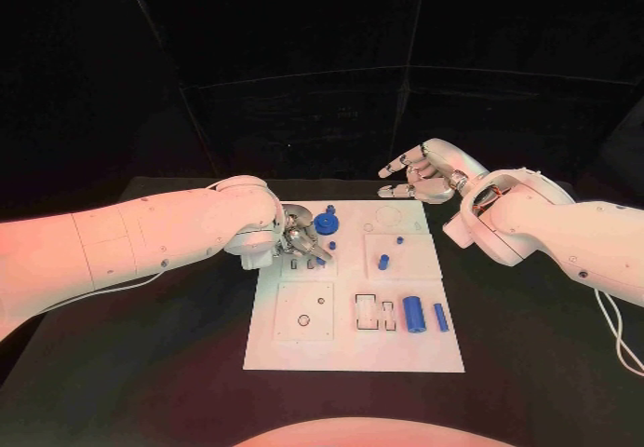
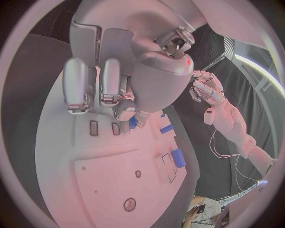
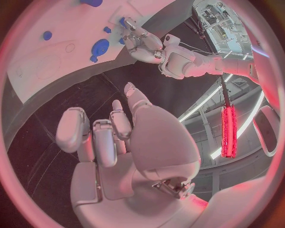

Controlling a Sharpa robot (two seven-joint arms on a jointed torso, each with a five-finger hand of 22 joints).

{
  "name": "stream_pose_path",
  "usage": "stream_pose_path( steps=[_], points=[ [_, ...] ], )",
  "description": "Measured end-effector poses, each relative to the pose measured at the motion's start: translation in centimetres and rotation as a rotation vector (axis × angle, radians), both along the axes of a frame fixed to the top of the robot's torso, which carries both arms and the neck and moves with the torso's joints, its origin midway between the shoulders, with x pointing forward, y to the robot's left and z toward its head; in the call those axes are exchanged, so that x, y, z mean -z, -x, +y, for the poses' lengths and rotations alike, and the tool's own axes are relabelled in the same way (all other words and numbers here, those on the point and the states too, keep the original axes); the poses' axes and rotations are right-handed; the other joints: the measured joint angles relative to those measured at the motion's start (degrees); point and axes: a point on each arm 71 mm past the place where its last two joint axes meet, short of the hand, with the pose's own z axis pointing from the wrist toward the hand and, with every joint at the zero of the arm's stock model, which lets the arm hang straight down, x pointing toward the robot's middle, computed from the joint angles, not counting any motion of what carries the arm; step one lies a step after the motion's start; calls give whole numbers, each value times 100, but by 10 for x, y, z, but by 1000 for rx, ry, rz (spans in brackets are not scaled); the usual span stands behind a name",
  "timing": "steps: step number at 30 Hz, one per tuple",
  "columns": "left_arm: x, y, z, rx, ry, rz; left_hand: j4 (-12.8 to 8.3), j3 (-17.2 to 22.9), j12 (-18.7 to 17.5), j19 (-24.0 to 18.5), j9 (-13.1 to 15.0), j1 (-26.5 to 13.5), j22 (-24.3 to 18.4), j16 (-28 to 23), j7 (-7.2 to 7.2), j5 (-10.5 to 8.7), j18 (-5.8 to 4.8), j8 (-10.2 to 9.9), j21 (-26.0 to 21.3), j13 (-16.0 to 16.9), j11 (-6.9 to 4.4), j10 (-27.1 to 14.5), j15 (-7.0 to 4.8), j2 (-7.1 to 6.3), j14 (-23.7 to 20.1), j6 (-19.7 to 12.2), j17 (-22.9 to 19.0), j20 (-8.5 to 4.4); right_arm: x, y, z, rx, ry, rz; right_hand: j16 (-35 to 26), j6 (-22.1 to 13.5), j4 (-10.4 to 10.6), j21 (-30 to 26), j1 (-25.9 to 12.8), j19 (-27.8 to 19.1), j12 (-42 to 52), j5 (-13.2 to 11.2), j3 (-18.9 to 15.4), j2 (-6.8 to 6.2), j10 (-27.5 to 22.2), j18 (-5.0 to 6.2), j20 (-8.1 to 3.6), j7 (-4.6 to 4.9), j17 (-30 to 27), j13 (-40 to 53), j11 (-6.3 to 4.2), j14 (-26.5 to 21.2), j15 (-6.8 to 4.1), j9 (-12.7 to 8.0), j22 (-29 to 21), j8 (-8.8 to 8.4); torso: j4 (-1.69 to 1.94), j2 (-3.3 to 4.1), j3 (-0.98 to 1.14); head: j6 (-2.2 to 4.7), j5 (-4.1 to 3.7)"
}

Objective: Assemble the parts on the task board

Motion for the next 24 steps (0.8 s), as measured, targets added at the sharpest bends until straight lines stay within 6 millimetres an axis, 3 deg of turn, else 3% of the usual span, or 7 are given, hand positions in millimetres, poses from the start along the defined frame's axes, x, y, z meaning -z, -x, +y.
stream_pose_path(
  steps=[3,4,14,20,24],
  points=[
    [0,0,1,-8,7,0,199,201,-2,-9,57,44,0,0,-9,48,0,35,0,0,1,-1,-18,-43,18,-30,0,-31,0,0,0,-1,3,4,0,0,0,0,0,0,0,0,0,0,0,0,0,0,0,0,0,0,0,0,-7,0,0,0,2,-5,5],
    [1,1,1,-13,10,0,362,382,-26,-9,106,33,0,0,3,64,0,64,0,-3,1,-1,-18,-137,18,-42,0,-31,1,0,0,-2,4,6,0,0,0,0,0,0,0,0,0,0,0,0,0,0,0,0,0,0,0,0,-8,0,0,0,2,-7,6],
    [1,2,7,-42,34,11,405,2909,-60,-9,382,-896,0,0,19,156,0,203,0,-15,-20,22,-18,-1180,18,-60,0,-31,2,-1,0,-4,12,19,0,0,0,0,0,0,0,0,0,0,0,-1,0,0,-1,1,0,0,0,0,-8,0,0,-3,2,-9,7],
    [0,4,11,-61,52,14,290,3340,-60,-9,462,-1153,0,0,20,182,-1,248,0,12,-29,76,-17,-1259,18,-60,0,-31,3,-1,0,-7,16,25,0,0,0,0,0,0,0,0,0,0,0,0,0,0,-1,1,0,0,0,0,-8,24,3,-3,6,-7,20],
    [0,7,15,-71,61,13,291,3387,-17,-9,475,-1190,0,0,13,215,0,268,0,59,-22,104,-17,-1282,18,-52,0,-31,3,-1,0,-7,18,28,0,0,15,1,0,0,0,21,-15,0,0,-1,0,0,-1,1,0,0,1,0,-19,24,6,-3,6,-2,32]
  ],
)
